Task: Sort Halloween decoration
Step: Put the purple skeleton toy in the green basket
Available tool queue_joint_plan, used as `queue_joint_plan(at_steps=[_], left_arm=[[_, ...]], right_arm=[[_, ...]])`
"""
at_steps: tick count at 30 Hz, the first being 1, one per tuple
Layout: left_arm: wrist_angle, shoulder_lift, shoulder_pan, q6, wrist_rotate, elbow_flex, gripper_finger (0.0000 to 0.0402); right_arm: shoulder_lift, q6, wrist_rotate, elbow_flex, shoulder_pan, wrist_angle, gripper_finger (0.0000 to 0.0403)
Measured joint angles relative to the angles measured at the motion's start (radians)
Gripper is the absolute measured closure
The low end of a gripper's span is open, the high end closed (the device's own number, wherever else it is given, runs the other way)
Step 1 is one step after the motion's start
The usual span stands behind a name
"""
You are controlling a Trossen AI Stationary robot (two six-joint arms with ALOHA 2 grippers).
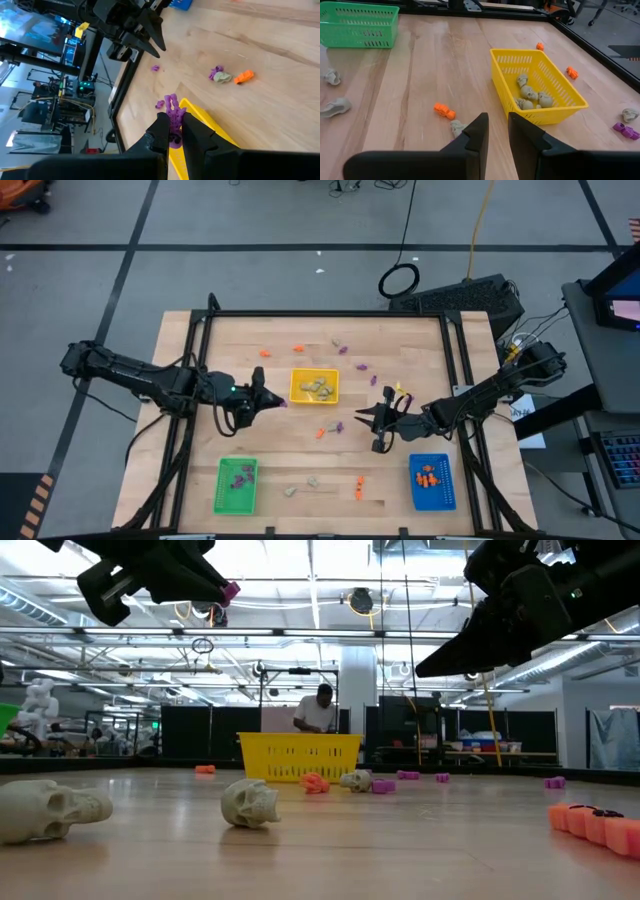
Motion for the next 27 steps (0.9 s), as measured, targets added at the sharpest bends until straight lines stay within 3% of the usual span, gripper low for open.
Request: queue_joint_plan(at_steps=[6, 22, 27], left_arm=[[0.000, 0.000, 0.000, -0.158, 0.000, 0.000, 0.0372], [-0.001, 0.000, 0.000, -1.062, 0.004, 0.000, 0.0372], [-0.001, 0.000, -0.001, -1.096, -0.010, 0.000, 0.0372]], right_arm=[[0.000, 0.000, 0.000, 0.000, 0.000, 0.013, 0.0344], [0.000, 0.003, 0.000, 0.000, 0.000, 0.013, 0.0344], [0.000, 0.003, 0.000, 0.000, 0.000, 0.013, 0.0344]])
